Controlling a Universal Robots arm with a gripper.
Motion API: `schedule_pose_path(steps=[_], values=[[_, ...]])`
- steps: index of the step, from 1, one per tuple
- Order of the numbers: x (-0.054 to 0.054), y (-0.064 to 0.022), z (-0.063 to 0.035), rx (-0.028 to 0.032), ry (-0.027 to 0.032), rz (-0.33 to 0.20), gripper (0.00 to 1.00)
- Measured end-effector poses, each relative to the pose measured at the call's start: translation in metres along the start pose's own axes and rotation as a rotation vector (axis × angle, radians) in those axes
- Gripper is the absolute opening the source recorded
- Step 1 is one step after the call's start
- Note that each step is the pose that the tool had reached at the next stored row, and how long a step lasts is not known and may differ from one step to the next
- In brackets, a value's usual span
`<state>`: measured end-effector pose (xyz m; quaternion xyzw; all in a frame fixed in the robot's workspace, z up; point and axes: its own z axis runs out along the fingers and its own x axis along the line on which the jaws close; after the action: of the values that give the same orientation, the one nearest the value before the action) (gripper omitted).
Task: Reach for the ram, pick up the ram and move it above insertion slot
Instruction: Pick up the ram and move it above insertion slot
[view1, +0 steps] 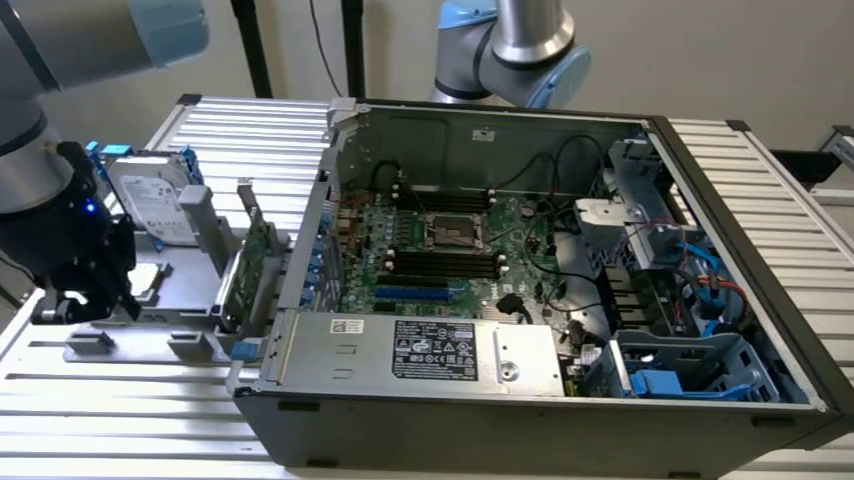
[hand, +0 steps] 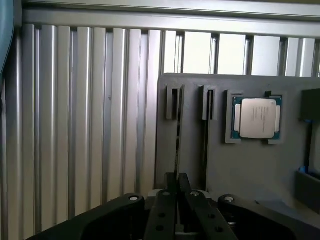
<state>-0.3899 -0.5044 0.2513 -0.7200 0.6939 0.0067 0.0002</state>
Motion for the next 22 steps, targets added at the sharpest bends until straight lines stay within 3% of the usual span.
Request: schedule_pose_path(steps=[7,22], values=[[0.0,-0.0032,-0.0316,0.0,-0.0002,0.0,0.14],[-0.005,-0.0328,-0.0975,-0.0001,-0.0009,-0.003,0.14]])
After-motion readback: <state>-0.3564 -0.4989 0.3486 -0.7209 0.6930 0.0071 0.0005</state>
